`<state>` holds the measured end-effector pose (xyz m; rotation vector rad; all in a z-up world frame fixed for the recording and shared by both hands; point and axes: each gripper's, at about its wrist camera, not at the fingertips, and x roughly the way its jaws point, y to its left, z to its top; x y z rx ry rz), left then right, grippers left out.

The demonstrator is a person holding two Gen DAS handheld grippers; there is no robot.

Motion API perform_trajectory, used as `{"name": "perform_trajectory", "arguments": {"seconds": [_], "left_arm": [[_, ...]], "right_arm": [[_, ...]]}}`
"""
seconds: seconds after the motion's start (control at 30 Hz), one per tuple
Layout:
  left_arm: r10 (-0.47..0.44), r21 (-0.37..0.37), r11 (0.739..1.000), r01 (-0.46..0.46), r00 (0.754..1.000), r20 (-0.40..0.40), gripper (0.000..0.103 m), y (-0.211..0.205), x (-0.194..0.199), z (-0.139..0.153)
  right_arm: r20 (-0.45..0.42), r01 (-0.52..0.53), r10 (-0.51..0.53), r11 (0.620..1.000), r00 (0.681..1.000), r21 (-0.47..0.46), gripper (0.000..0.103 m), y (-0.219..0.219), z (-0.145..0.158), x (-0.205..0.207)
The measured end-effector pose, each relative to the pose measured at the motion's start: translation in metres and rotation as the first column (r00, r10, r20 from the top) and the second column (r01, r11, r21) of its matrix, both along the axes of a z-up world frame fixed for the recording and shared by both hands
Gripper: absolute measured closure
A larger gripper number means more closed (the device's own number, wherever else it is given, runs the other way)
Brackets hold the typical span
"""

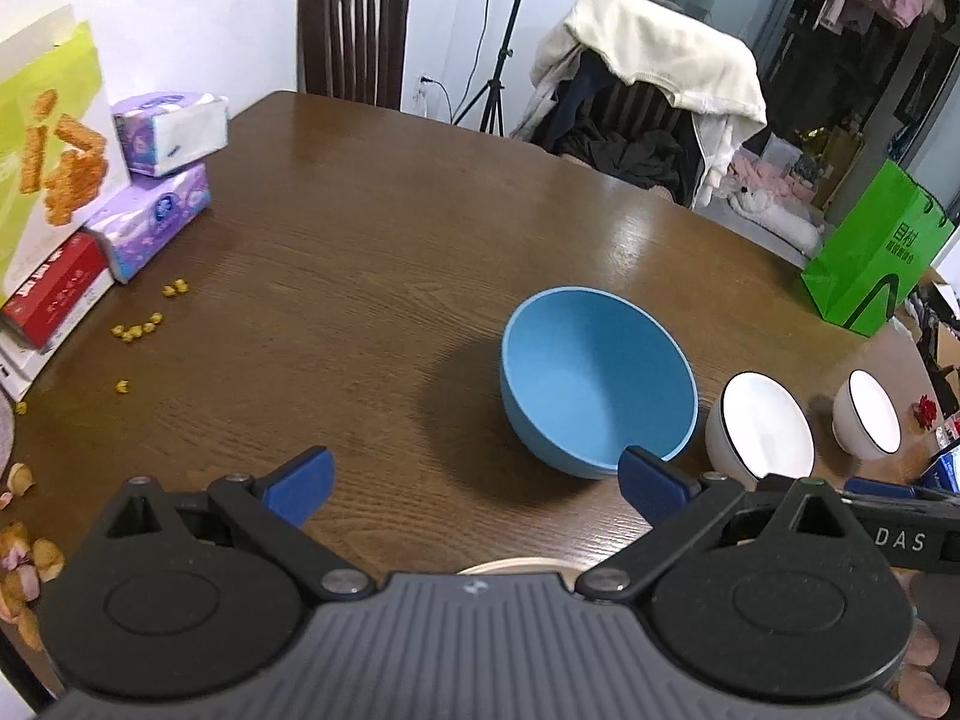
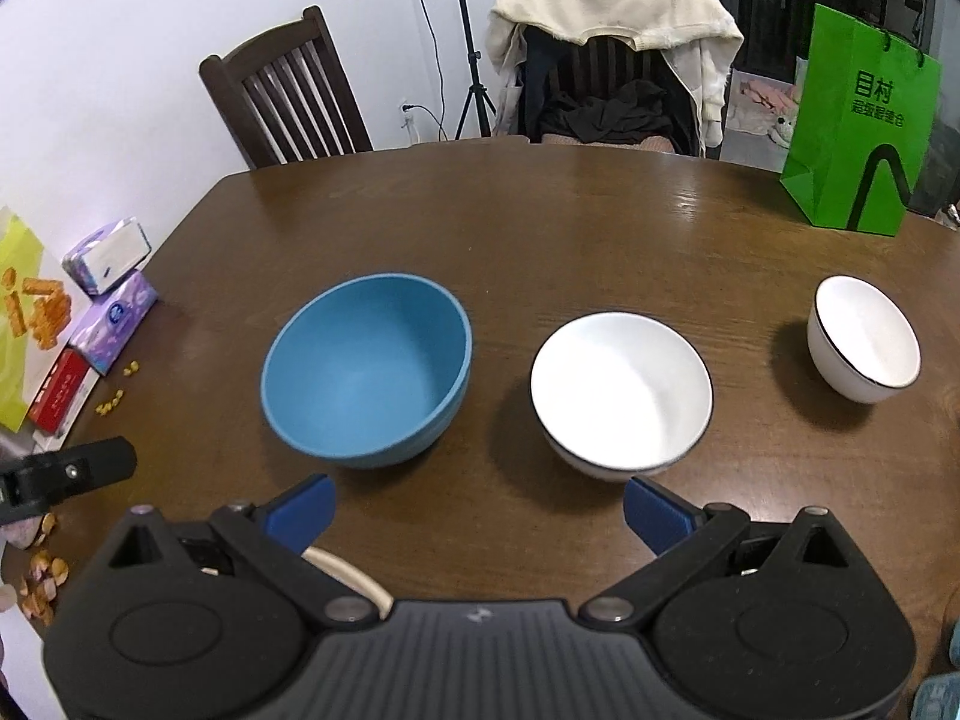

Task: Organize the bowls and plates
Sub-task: 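Withdraw both open grippers up from the stack toward the bowls, then close both grippers on the rim of the blue bowl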

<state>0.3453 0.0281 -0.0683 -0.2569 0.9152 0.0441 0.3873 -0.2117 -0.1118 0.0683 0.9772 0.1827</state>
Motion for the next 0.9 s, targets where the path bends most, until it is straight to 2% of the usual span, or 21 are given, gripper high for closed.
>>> {"name": "perform_trajectory", "arguments": {"seconds": [0.23, 0.47, 0.5, 0.53, 0.73, 0.9], "left_arm": [[0.006, 0.002, 1.0, -0.006, 0.999, -0.039, 0.001, -0.01, 0.025, -0.015], [0.031, 0.005, 1.0, -0.031, 0.998, -0.046, 0.003, -0.01, 0.056, -0.021], [0.032, 0.006, 0.999, -0.031, 0.998, -0.045, 0.003, -0.011, 0.061, -0.022], [0.031, 0.007, 0.999, -0.031, 0.999, -0.044, 0.004, -0.011, 0.065, -0.023], [0.018, 0.02, 1.0, -0.017, 0.998, -0.063, 0.017, -0.017, 0.091, -0.036], [0.016, 0.019, 1.0, -0.014, 0.994, -0.106, 0.029, -0.018, 0.107, -0.05]], "right_arm": [[-0.008, -0.03, 0.03, 1.0, 1.0, 0.008, 0.007, 0.002, -0.012, 0.027], [-0.003, -0.054, 0.054, 0.998, 0.999, 0.012, 0.012, 0.005, -0.022, 0.05], [0.0, -0.057, 0.057, 0.998, 0.998, 0.011, 0.014, 0.006, -0.023, 0.053], [0.0, -0.06, 0.06, 0.998, 0.998, 0.009, 0.02, 0.008, -0.025, 0.056], [-0.013, -0.064, 0.065, 0.998, 0.998, 0.018, 0.036, 0.013, -0.035, 0.077], [-0.033, -0.06, 0.06, 0.998, 0.998, 0.012, 0.045, 0.017, -0.045, 0.093]]}}
